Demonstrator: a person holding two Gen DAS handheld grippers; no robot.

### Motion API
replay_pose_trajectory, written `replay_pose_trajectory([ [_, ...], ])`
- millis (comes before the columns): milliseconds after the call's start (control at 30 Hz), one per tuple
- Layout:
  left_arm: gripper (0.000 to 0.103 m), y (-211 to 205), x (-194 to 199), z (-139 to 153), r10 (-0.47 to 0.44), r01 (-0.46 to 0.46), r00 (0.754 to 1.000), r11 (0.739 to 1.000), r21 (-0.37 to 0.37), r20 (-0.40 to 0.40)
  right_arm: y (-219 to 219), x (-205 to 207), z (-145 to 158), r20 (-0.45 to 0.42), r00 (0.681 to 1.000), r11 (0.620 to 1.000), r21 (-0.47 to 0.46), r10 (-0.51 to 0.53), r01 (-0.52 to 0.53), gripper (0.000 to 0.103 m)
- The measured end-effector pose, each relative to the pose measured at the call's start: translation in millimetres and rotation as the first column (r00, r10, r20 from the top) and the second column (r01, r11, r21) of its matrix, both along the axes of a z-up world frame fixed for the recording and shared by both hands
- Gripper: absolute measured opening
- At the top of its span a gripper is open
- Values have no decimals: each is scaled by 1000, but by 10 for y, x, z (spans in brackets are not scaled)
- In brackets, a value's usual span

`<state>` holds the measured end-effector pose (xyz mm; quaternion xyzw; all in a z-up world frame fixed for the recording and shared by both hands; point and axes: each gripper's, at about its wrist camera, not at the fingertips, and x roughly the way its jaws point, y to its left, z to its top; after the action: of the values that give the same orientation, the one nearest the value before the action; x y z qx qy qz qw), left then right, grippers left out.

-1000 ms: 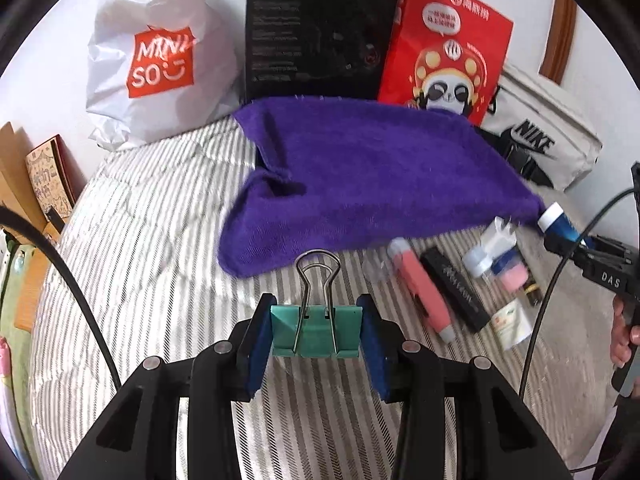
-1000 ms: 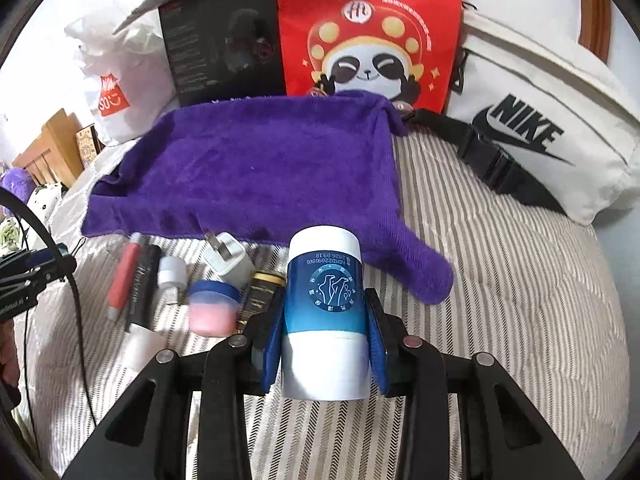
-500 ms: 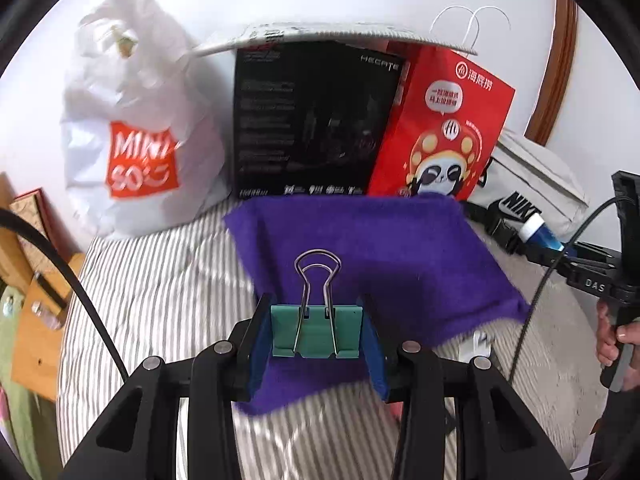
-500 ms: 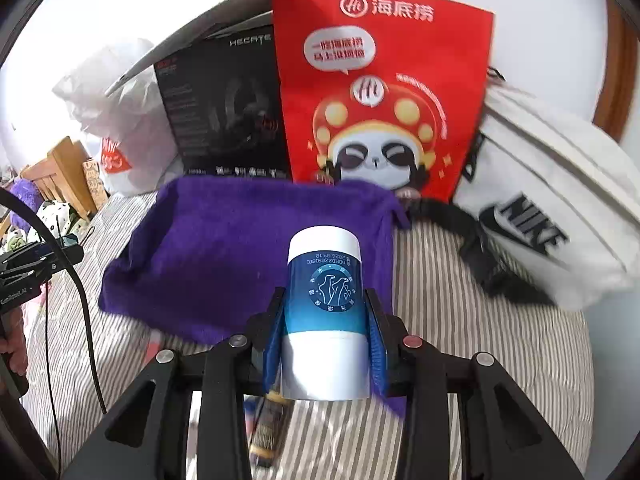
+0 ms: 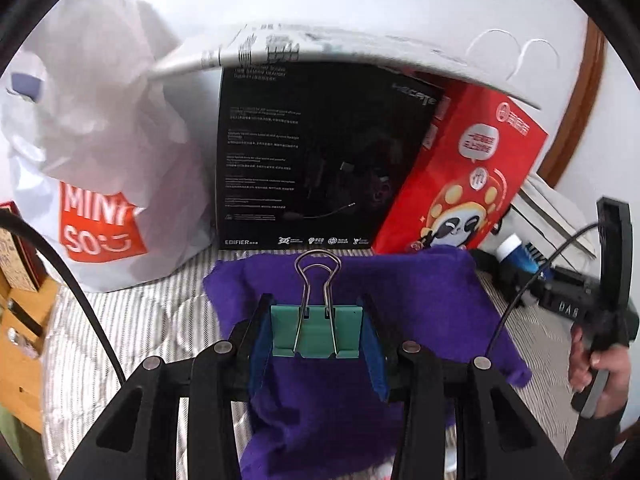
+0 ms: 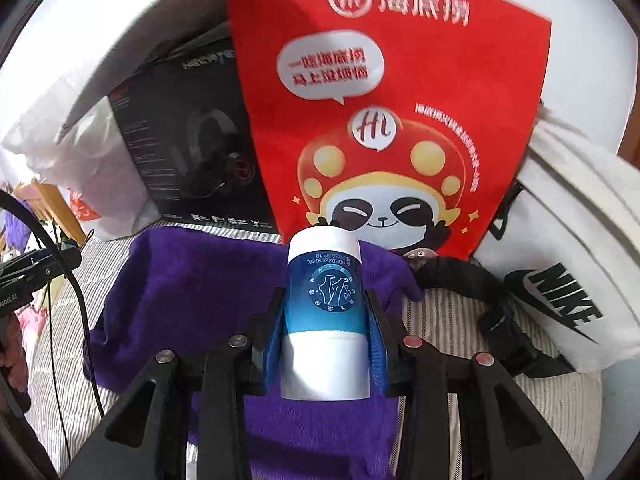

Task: Organize rigid objects
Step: 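Carry clip over purple towel with left gripper while right gripper sets bottle down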

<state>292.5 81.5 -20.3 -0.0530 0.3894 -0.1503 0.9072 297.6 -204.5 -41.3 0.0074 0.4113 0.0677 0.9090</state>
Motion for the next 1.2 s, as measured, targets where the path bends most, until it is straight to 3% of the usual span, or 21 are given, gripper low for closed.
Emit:
replay_pose_trajectory([
  [200,39,-136,80,-210,-23,25,1000,998,63,-19,1,184,-337,-48,999,1000,1,4,-4,36],
  [467,39,-110,186,-391,-15,19,998,998,61,-62,-38,376,-760,-141,990,1000,-28,4,-8,36],
  [1033,39,-72,236,-588,-34,41,994,997,69,-102,6,405,-985,-179,983,996,-83,29,-44,38],
  [1200,39,-36,281,-676,-31,38,992,998,52,-120,32,415,-989,-208,976,994,-69,70,-86,47],
])
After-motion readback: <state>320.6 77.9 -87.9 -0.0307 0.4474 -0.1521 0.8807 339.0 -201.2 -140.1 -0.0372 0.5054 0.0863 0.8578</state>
